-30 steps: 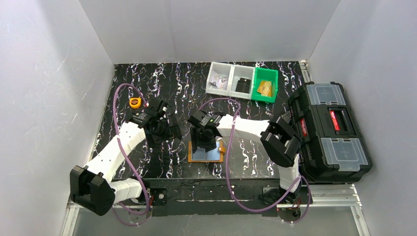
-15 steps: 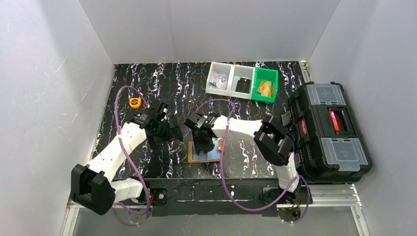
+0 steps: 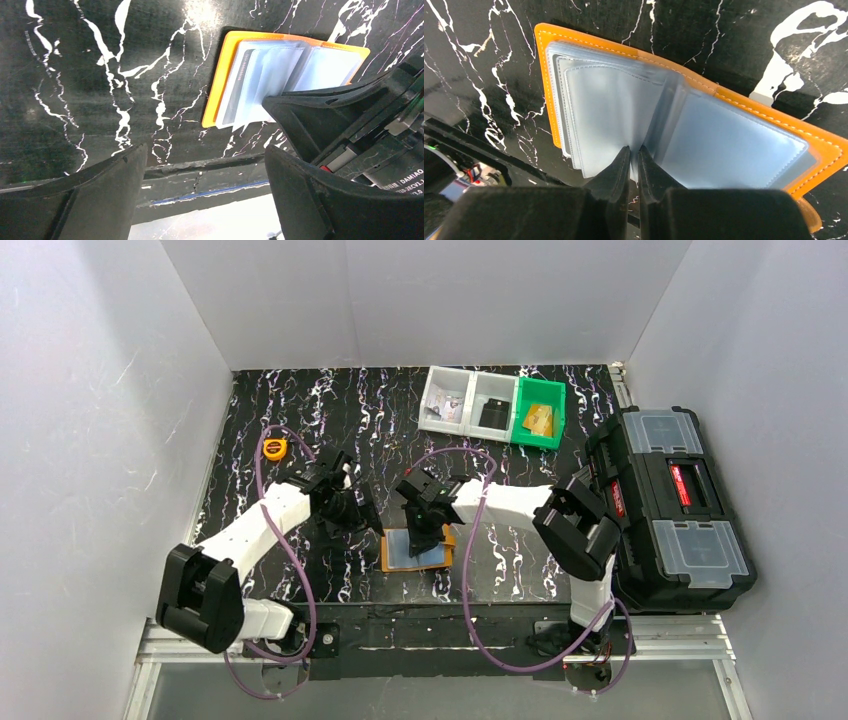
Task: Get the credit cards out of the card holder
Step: Remove the credit card from the card holder.
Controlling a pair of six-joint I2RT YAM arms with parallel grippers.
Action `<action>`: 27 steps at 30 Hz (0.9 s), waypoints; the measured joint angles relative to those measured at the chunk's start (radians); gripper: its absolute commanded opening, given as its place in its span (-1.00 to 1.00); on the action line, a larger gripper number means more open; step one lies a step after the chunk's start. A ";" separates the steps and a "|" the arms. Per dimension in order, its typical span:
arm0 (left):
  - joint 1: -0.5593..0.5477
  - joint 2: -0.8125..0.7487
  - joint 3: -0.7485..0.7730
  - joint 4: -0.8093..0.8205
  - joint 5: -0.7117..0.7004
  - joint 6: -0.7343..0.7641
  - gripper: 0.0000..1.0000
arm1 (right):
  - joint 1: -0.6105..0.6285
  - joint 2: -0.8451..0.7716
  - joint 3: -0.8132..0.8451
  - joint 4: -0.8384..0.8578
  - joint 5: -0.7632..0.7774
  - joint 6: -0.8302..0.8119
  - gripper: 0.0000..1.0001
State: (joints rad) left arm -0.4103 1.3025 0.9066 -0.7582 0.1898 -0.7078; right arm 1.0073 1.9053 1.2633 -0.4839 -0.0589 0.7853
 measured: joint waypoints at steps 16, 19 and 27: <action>-0.105 0.178 -0.002 0.130 0.100 -0.026 -0.28 | -0.085 -0.034 -0.150 0.219 -0.217 0.021 -0.86; -0.111 0.200 -0.002 0.143 0.103 -0.029 -0.30 | -0.091 -0.034 -0.157 0.227 -0.232 0.024 -0.87; -0.116 0.224 -0.002 0.187 0.109 -0.027 -0.36 | -0.095 -0.033 -0.160 0.232 -0.239 0.027 -0.88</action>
State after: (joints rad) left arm -0.5259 1.5269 0.9043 -0.5716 0.2993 -0.7349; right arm 0.9127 1.8725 1.1030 -0.2516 -0.2981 0.8120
